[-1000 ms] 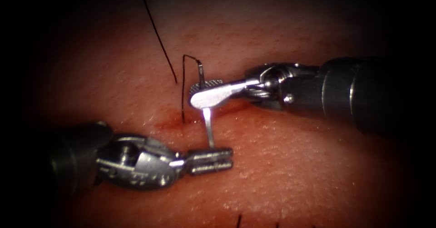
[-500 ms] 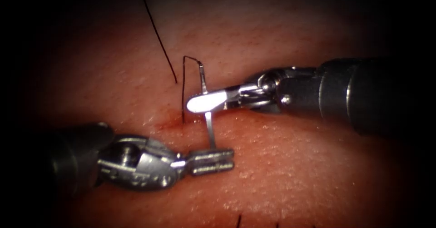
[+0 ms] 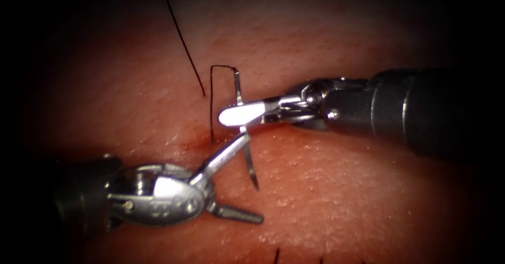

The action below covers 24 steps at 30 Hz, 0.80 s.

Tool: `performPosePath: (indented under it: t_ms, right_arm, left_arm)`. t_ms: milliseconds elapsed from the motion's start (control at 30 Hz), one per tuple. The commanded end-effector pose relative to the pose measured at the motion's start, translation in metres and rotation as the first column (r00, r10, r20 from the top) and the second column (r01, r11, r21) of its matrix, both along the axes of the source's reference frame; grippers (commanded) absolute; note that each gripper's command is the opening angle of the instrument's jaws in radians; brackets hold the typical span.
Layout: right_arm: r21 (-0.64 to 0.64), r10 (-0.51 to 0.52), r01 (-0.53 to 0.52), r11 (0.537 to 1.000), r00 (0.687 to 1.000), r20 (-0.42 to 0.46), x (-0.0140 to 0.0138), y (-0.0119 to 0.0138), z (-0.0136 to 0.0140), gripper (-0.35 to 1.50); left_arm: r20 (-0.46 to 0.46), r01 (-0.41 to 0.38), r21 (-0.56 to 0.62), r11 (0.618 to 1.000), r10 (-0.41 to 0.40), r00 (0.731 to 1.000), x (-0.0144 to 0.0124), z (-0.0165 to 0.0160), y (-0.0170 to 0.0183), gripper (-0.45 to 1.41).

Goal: Wound Closure
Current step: Widen wound opening with left grippers

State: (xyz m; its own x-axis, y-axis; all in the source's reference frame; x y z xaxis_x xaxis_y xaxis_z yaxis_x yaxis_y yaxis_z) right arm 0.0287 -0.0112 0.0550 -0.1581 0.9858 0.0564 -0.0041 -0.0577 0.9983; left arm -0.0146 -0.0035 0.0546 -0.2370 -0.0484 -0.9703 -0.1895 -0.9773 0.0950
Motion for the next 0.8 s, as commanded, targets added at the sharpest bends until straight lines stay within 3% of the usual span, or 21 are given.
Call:
performPosePath:
  t_ms: [33, 167, 233, 300, 333, 400, 433, 567, 800]
  right_arm:
    - [-0.013, 0.005, -0.005, 1.0, 1.0, -0.002, 0.0004, 0.0007, 0.0006, -0.35]
    - [-0.031, 0.013, -0.013, 0.999, 1.0, -0.002, 0.0, 0.0012, 0.001, -0.35]
    - [-0.038, 0.021, -0.021, 0.999, 1.0, -0.009, -0.0002, 0.0013, 0.0011, -0.35]
    - [-0.057, 0.023, -0.025, 0.998, 1.0, -0.021, -0.0003, 0.0013, 0.0011, -0.35]
    - [-0.059, 0.021, -0.024, 0.998, 0.999, -0.041, -0.0005, 0.0014, 0.001, -0.35]
    - [-0.076, 0.018, -0.023, 0.997, 0.998, -0.054, -0.0008, 0.0014, 0.0008, -0.35]
    - [-0.081, 0.018, -0.023, 0.996, 0.998, -0.058, -0.0009, 0.0015, 0.0007, -0.35]
    - [-0.174, 0.024, -0.038, 0.984, 0.997, -0.079, -0.0013, 0.0014, 0.0002, -0.35]
    - [-0.249, 0.047, -0.074, 0.966, 0.992, -0.114, -0.0022, 0.002, -0.0008, -0.35]
  left_arm:
    - [0.005, 0.003, 0.012, 1.0, -0.003, 1.0, -0.0003, 0.0004, 0.0002, 1.14]
    - [0.009, 0.005, 0.041, 0.999, -0.006, 1.0, 0.0008, -0.0002, -0.0003, 1.16]
    - [0.012, 0.01, 0.063, 0.998, -0.011, 1.0, 0.0019, -0.0004, -0.0006, 0.93]
    - [-0.004, 0.002, 0.069, 0.998, -0.001, 1.0, 0.003, -0.0004, -0.0007, 0.42]
    - [-0.016, -0.007, 0.074, 0.997, 0.008, 1.0, 0.0038, -0.0003, -0.0006, 0.29]
    - [-0.037, -0.014, 0.089, 0.996, 0.018, 0.999, 0.0049, 0.0, -0.0003, -0.15]
    - [-0.062, -0.004, 0.1, 0.995, 0.01, 0.998, 0.0057, 0.0003, 0.0001, -0.45]
    - [-0.203, 0.062, 0.187, 0.98, -0.023, 0.979, 0.0083, 0.0037, 0.0023, -0.45]
    - [-0.298, 0.079, 0.258, 0.963, 0.001, 0.955, 0.0085, 0.0077, 0.0035, -0.45]
